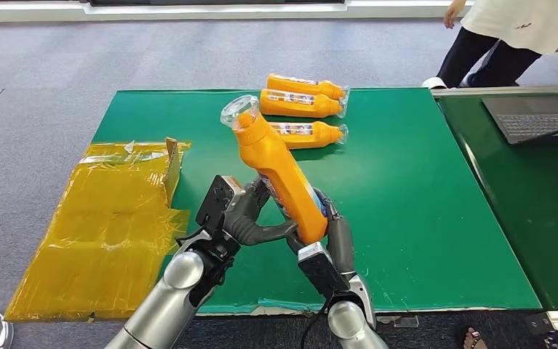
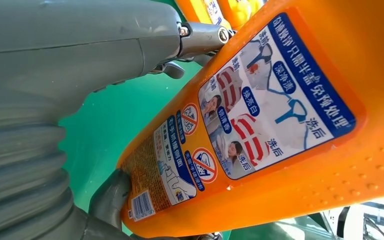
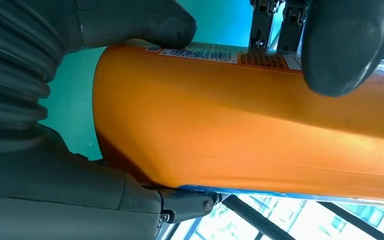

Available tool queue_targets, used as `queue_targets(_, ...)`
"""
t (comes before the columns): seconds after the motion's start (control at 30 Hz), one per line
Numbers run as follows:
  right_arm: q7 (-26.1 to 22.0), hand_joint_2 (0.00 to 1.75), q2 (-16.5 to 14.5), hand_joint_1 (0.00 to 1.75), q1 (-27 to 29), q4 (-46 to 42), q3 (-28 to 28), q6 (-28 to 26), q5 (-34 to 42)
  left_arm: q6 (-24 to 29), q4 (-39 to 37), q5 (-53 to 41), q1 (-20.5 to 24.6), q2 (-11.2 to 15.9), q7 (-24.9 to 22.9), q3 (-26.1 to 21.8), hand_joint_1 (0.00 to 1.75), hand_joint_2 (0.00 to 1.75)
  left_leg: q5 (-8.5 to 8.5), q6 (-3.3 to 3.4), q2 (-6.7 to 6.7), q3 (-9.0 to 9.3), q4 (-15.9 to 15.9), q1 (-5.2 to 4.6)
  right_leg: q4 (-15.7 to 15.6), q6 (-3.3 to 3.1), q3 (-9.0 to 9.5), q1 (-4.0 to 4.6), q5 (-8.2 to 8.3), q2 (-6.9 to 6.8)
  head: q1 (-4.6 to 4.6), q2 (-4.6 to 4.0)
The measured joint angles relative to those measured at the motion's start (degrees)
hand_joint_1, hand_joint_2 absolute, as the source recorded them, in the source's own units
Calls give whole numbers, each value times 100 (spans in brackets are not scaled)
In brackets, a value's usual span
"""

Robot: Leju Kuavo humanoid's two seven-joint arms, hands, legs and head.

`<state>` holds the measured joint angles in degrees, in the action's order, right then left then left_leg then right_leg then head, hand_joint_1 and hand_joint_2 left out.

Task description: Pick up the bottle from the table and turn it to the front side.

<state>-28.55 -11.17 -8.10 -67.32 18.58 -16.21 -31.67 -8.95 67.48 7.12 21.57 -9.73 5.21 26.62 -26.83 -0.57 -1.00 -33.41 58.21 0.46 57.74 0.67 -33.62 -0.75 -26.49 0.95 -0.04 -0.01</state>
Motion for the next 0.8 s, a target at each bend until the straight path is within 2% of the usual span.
queue_targets(0.13, -22, 175, -20, 175, -73, 70, -40, -28, 58, -108, -200, 225, 269, -46, -96, 130, 0, 175, 1, -1, -1, -1, 1, 0, 0, 0, -1, 0, 0, 0, 0, 1)
queue_targets(0.37, -101, 175, -104, 175, -232, 221, -163, -108, 140, -214, -760, 473, 870, -353, -242, 337, 0, 175, 3, 2, 1, 0, 3, -6, 0, 5, 0, -6, 6, 1, 0, 1)
queue_targets(0.8, -101, 175, -131, 175, -286, 332, -255, -155, 155, -300, -1158, 648, 1136, -551, -276, 398, 0, 175, 4, 3, 0, -2, 4, -6, 0, 5, -4, -6, 6, 1, 1, 1)
